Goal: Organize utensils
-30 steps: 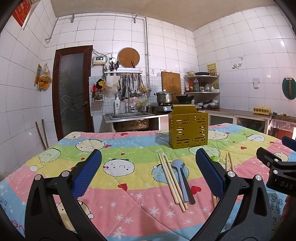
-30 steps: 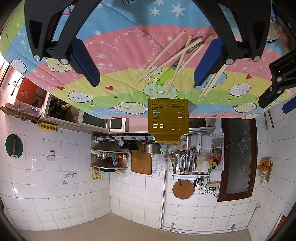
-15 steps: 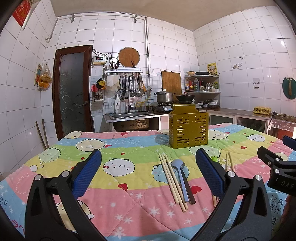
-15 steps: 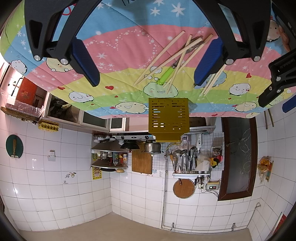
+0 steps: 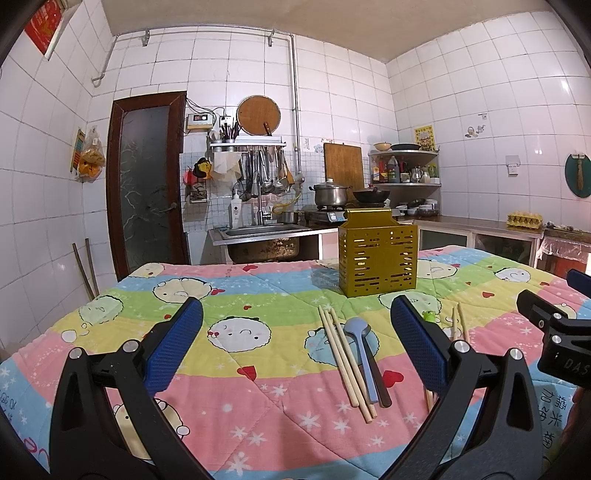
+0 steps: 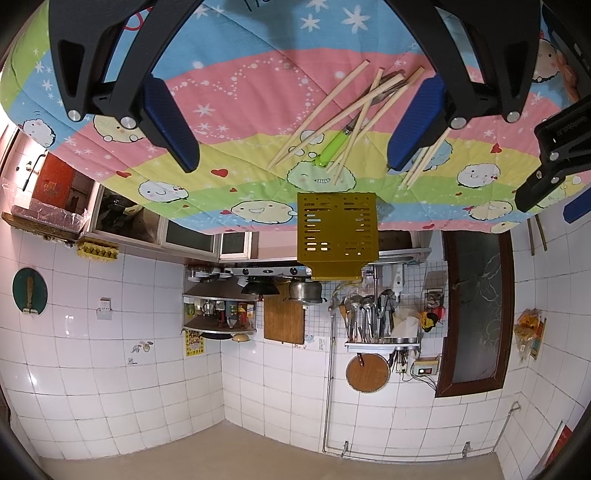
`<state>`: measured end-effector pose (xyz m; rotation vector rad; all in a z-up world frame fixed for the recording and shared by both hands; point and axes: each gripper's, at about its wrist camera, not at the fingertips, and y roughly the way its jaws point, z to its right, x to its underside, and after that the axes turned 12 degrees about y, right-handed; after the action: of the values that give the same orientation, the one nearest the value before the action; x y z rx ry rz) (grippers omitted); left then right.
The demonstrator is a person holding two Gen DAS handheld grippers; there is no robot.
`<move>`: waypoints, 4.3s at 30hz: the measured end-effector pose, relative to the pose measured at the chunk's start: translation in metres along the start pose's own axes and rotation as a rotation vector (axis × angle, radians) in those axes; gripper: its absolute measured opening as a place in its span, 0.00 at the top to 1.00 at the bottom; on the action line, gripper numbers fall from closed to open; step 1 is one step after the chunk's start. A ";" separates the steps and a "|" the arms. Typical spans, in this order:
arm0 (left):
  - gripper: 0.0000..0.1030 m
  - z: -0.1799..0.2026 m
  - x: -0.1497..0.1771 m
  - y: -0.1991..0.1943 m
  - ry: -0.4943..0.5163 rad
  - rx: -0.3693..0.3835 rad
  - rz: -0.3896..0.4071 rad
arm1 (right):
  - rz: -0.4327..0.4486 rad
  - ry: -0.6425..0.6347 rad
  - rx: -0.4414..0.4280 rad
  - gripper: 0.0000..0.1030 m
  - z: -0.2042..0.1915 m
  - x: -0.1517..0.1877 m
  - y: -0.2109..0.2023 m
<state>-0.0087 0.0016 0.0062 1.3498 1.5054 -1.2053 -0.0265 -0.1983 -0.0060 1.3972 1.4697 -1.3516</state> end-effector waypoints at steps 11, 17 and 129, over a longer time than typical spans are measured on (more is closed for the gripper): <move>0.05 -0.006 0.001 0.001 -0.020 -0.021 -0.031 | 0.013 -0.001 0.005 0.04 0.000 0.002 -0.004; 0.05 -0.003 0.003 0.007 -0.005 -0.020 -0.057 | 0.022 -0.020 0.018 0.04 -0.004 0.003 -0.006; 0.45 0.020 0.020 0.278 0.012 0.209 -0.774 | -0.611 0.087 0.295 0.40 0.018 0.004 0.226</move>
<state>0.2622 -0.0149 -0.0600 0.8984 2.0404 -1.8632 0.1885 -0.2422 -0.0635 1.2342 1.9100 -1.9678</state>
